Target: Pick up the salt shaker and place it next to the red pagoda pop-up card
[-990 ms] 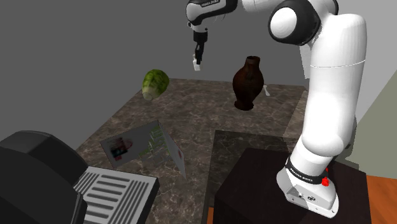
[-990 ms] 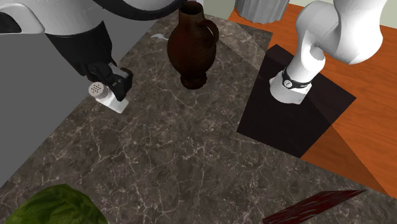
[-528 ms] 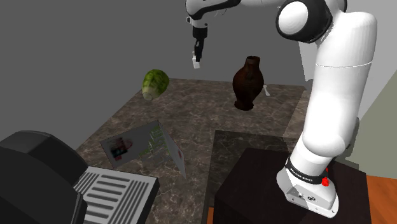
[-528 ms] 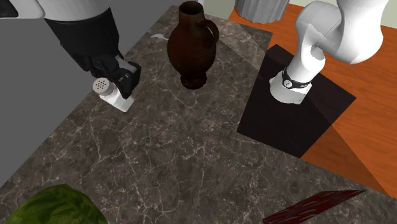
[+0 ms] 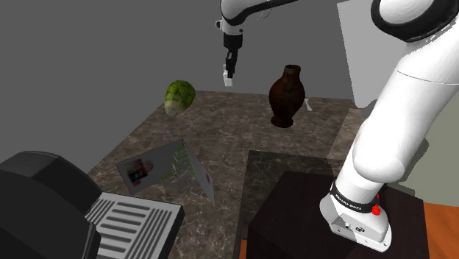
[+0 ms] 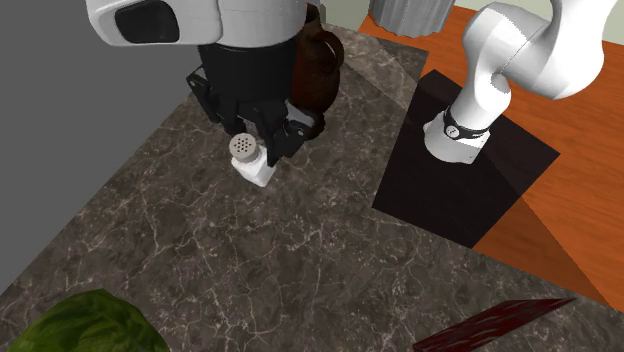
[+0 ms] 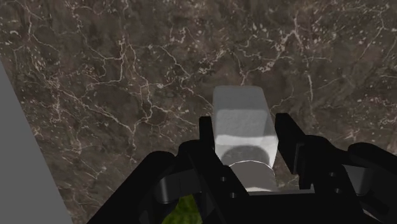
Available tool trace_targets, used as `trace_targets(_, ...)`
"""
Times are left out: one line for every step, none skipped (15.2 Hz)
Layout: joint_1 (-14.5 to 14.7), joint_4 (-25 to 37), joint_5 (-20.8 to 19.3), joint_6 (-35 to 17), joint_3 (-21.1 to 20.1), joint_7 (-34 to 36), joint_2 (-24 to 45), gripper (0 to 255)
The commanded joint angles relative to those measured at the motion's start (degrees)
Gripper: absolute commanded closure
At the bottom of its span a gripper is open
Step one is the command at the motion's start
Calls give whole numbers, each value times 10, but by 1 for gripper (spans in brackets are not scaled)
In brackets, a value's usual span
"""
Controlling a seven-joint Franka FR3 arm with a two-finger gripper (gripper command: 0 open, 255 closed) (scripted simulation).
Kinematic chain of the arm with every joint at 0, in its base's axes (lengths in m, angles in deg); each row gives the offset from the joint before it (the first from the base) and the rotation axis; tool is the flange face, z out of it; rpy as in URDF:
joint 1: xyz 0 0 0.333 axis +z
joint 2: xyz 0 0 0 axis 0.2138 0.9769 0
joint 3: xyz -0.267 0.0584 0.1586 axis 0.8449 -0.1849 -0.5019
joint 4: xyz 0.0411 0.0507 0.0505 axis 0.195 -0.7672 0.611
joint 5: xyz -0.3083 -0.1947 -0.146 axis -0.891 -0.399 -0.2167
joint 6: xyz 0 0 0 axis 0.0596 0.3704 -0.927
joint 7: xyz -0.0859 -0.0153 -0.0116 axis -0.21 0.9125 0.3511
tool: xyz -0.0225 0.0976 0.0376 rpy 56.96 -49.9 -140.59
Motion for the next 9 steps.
trace_targets(11, -45, -8, -5, -13, 27, -39, 255)
trace_targets(15, -63, -11, -6, -19, 38, -56, 255)
trace_targets(19, -80, -13, -6, -26, 50, -72, 255)
trace_targets(23, -97, -15, -6, -33, 61, -88, 255)
trace_targets(28, -113, -16, -6, -40, 73, -103, 255)
trace_targets(32, -128, -17, -5, -47, 85, -118, 255)
trace_targets(36, -142, -17, -4, -54, 96, -133, 255)
trace_targets(40, -156, -17, -3, -62, 108, -147, 255)
trace_targets(44, -169, -16, -1, -69, 120, -161, 255)
